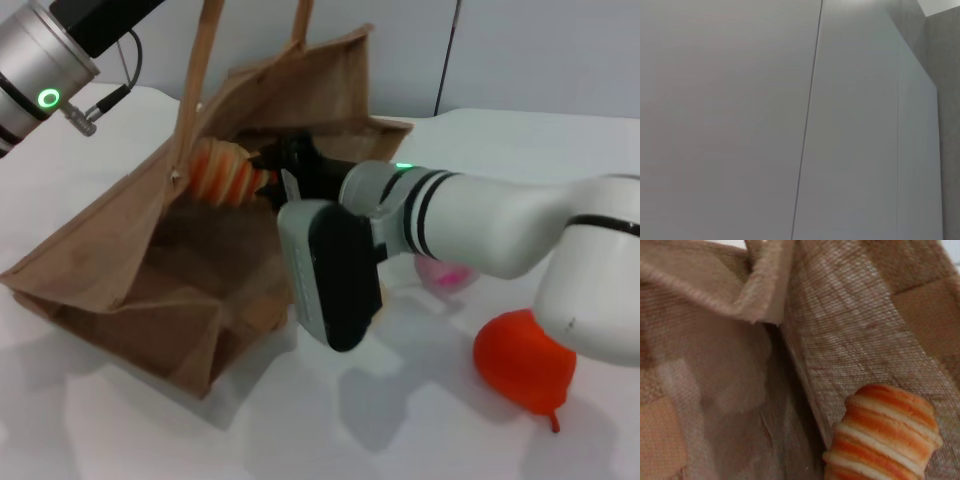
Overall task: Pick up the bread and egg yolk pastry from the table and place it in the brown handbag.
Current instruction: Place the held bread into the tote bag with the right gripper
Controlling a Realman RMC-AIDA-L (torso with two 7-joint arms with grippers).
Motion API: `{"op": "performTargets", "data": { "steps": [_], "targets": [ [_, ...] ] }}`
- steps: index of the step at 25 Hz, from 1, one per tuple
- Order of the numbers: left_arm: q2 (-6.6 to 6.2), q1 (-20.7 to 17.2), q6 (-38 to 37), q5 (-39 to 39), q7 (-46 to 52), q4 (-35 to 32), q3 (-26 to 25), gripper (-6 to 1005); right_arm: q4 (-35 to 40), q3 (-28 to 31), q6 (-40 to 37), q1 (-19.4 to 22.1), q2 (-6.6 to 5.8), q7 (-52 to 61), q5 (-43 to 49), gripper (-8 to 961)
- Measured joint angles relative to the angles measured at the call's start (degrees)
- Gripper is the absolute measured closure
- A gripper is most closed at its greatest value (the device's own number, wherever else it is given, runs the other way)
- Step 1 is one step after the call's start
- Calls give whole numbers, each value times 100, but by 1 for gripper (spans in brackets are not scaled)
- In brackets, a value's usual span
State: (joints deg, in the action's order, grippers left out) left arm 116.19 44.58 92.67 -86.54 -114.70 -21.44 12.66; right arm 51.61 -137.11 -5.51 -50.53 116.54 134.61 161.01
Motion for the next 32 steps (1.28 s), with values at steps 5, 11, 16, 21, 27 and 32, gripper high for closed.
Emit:
{"op": "performTargets", "data": {
  "steps": [5,11,16,21,27,32],
  "targets": [
    [0,7,4,-7,0,0,0,906,-383,-212,885,47,0,-346,1,702],
    [0,14,20,-42,1,9,-1,909,-919,-338,1907,48,6,-444,0,701],
    [0,16,23,-61,-3,65,-1,912,-1287,-343,2621,45,8,-450,0,704],
    [0,16,23,-68,0,68,-1,913,-1439,-347,2905,34,9,-510,0,685],
    [0,0,22,-75,-7,70,-44,912,-1481,-380,3273,147,8,-814,0,329],
    [0,-59,22,-88,-25,70,-70,911,-1461,-410,3315,229,7,-852,-1,181]
  ]
}}
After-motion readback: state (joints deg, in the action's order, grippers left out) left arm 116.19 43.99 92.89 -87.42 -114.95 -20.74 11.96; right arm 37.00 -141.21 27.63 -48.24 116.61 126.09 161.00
